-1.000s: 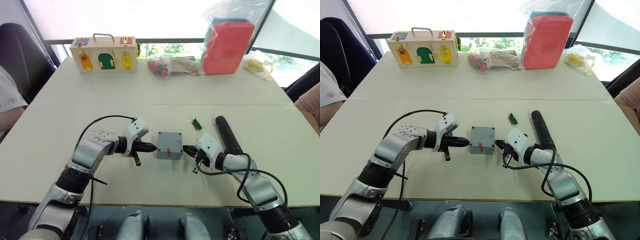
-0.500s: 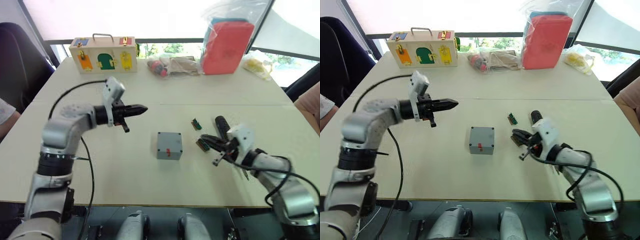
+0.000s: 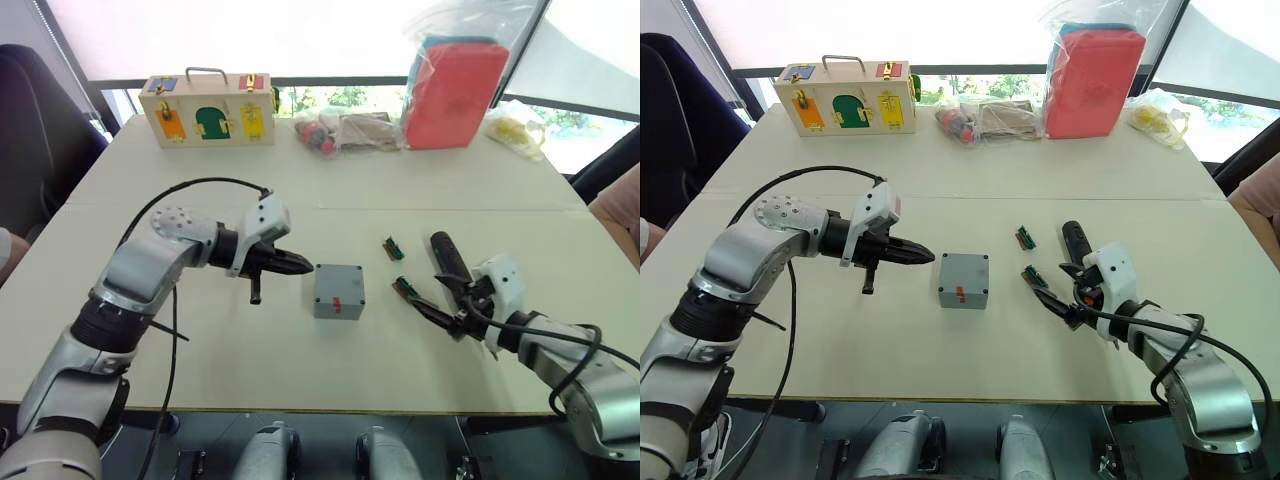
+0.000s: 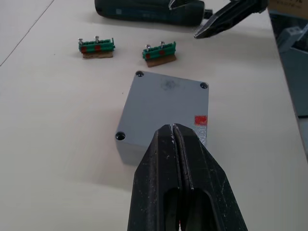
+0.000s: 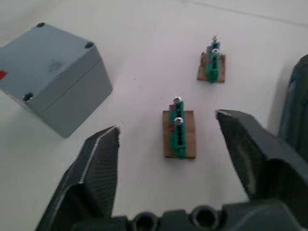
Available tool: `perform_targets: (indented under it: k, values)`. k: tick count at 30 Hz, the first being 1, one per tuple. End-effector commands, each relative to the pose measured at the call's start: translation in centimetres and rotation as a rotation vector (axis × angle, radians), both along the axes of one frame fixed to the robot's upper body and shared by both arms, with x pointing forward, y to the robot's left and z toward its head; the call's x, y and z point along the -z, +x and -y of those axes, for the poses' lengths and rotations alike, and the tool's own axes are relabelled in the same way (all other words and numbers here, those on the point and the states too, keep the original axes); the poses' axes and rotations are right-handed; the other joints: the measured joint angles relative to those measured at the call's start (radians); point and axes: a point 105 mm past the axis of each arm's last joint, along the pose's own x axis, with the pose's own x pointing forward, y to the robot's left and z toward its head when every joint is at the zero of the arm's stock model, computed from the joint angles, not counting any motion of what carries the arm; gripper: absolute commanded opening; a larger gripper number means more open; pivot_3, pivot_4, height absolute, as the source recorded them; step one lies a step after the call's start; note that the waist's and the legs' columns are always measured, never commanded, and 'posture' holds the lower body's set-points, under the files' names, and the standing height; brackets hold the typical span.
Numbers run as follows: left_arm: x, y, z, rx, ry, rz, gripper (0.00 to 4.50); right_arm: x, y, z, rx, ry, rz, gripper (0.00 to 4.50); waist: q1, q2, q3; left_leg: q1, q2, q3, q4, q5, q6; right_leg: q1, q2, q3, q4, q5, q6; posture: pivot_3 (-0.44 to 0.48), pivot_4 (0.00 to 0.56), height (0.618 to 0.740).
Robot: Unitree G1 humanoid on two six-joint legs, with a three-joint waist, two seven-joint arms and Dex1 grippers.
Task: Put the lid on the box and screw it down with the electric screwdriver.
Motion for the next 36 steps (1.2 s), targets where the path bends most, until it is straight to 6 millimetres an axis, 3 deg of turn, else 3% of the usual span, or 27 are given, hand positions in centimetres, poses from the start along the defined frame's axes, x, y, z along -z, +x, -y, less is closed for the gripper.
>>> perform_targets:
  k: [1,4,7,11,27,30,33,36]
  values:
    - [0.0,-0.5,-0.1,0.001,0.023,0.041,0.0,-0.2,0.8,-0.3,0.013,0.019,0.004,3.85,0.0,0.0,0.0,0.0,0.0,0.0,0.0,0.0,0.0,0.0,0.0,0.0,0.0,0.0,0.0,0.0,0.15,0.74]
    - [0.0,-0.6,-0.1,-0.007,0.017,0.042,0.0,0.2,1.4,-0.3,0.023,0.01,-0.002,3.85,0.002,0.0,0.0,0.0,0.0,0.0,0.0,0.0,0.0,0.0,0.0,0.0,0.0,0.0,0.0,0.0,0.15,0.74]
    - [0.0,-0.7,-0.2,-0.024,0.011,0.047,0.0,0.6,1.8,-0.2,0.022,-0.004,-0.006,3.25,0.001,0.0,0.0,0.0,0.0,0.0,0.0,0.0,0.0,0.0,0.0,0.0,0.0,0.0,0.0,0.0,0.15,0.74]
    - [0.0,-0.8,-0.2,-0.036,0.006,0.048,0.0,0.9,2.3,-0.1,0.031,-0.01,-0.01,1.78,0.0,0.0,0.0,0.0,0.0,0.0,0.0,0.0,0.0,0.0,0.001,0.0,0.0,0.0,0.001,0.0,0.15,0.74]
    - [0.1,-0.7,0.0,-0.051,0.004,0.045,0.0,0.9,3.1,-0.1,0.046,0.004,0.002,1.78,0.001,0.0,0.0,0.0,0.0,0.0,0.001,0.0,0.001,0.0,0.004,0.0,0.0,0.0,0.001,0.0,0.15,0.74]
    - [0.1,-0.7,0.0,-0.052,0.004,0.045,0.0,1.1,3.2,-0.2,0.045,0.001,0.002,1.11,0.0,0.0,0.0,0.0,0.0,0.0,0.001,0.0,0.001,0.0,0.004,0.0,0.0,0.0,0.001,0.0,0.15,0.74]
    - [0.1,-0.6,0.0,-0.055,0.005,0.046,0.0,1.3,3.2,-0.3,0.038,-0.01,0.0,0.06,0.0,0.0,0.0,0.0,0.0,0.0,0.001,0.0,0.001,0.0,0.004,0.0,0.0,0.0,0.001,0.0,0.15,0.74]
    - [0.0,-0.5,-0.1,-0.061,0.007,0.048,0.0,1.3,3.3,-0.4,0.037,-0.008,0.002,0.06,0.0,0.0,0.0,0.0,0.0,0.0,0.001,0.0,0.001,0.0,0.004,0.0,0.001,0.0,0.001,0.0,0.15,0.74]
